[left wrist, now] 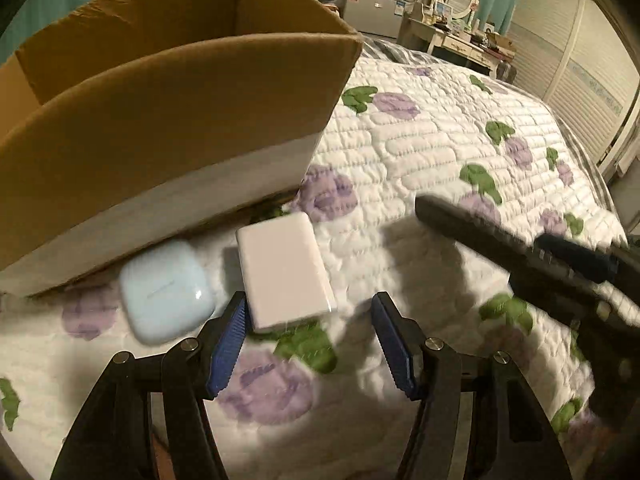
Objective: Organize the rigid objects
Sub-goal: 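Grasp the white charger beside the box with the left tool, then place the charger in the box with the left tool while the right tool places the remote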
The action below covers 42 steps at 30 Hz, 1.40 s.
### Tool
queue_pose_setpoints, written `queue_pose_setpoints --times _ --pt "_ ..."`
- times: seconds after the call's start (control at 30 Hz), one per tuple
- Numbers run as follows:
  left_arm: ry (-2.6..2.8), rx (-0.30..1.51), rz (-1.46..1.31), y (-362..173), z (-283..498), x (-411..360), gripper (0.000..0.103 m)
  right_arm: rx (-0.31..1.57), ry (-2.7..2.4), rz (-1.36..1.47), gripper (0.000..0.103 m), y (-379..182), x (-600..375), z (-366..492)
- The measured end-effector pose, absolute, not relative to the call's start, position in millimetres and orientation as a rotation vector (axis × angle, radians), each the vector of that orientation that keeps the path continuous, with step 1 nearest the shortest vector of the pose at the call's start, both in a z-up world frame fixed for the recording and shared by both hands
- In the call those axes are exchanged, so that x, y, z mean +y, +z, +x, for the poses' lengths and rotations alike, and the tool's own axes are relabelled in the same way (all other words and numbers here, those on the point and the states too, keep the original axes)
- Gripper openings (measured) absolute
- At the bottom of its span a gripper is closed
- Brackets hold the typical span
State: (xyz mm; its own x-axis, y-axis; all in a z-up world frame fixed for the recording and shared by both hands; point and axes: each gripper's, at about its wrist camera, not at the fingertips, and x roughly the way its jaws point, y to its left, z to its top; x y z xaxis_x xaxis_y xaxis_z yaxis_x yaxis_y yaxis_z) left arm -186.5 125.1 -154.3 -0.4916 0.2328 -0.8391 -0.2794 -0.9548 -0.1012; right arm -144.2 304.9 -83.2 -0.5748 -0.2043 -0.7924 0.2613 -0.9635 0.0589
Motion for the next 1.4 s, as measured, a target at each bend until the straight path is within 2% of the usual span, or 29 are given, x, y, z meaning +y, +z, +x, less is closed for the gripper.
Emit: queue_pose_setpoints --times 0.13,0.17,0.2,0.33,0.53,0.7,0.87,1.0,1.1,1.3,1.4 --pt "2.546 0.007 -1.398 -155 -204 127 0.062 0.114 -2.558 1.326 0.039 -93 303 -147" --pt "2.56 0.016 -1.403 -155 -204 128 0.042 0.122 -2.55 1.342 0.039 -96 302 -148" --pt "2.555 0.025 -1.405 -155 -203 128 0.04 0.122 -2.545 1.354 0.039 -99 302 -149" --pt "2.562 0.102 -1.374 -146 -182 125 0.04 0.103 -2.525 1.415 0.039 -112 303 -156" --pt "2.602 0.085 -1.318 -120 -143 107 0.04 0.046 -2.485 1.48 0.042 -128 303 -163" --pt "2.66 0.073 -1.218 -83 -114 90 0.04 0.055 -2.548 1.356 0.041 -96 303 -140" --pt "2.751 0.055 -1.081 -29 -108 61 0.04 0.094 -2.611 1.148 0.041 -31 297 -123" --pt "2.816 0.045 -1.043 0 -145 41 0.04 0.102 -2.629 1.037 0.041 2 291 -126" --pt "2.856 0.085 -1.079 2 -190 30 0.04 0.124 -2.622 0.996 0.041 9 281 -138" --pt "2.857 0.123 -1.236 -40 -262 19 0.04 0.119 -2.576 1.007 0.041 -7 274 -169" --pt "2.823 0.145 -1.268 -58 -274 18 0.043 0.104 -2.551 1.028 0.041 -20 275 -173"
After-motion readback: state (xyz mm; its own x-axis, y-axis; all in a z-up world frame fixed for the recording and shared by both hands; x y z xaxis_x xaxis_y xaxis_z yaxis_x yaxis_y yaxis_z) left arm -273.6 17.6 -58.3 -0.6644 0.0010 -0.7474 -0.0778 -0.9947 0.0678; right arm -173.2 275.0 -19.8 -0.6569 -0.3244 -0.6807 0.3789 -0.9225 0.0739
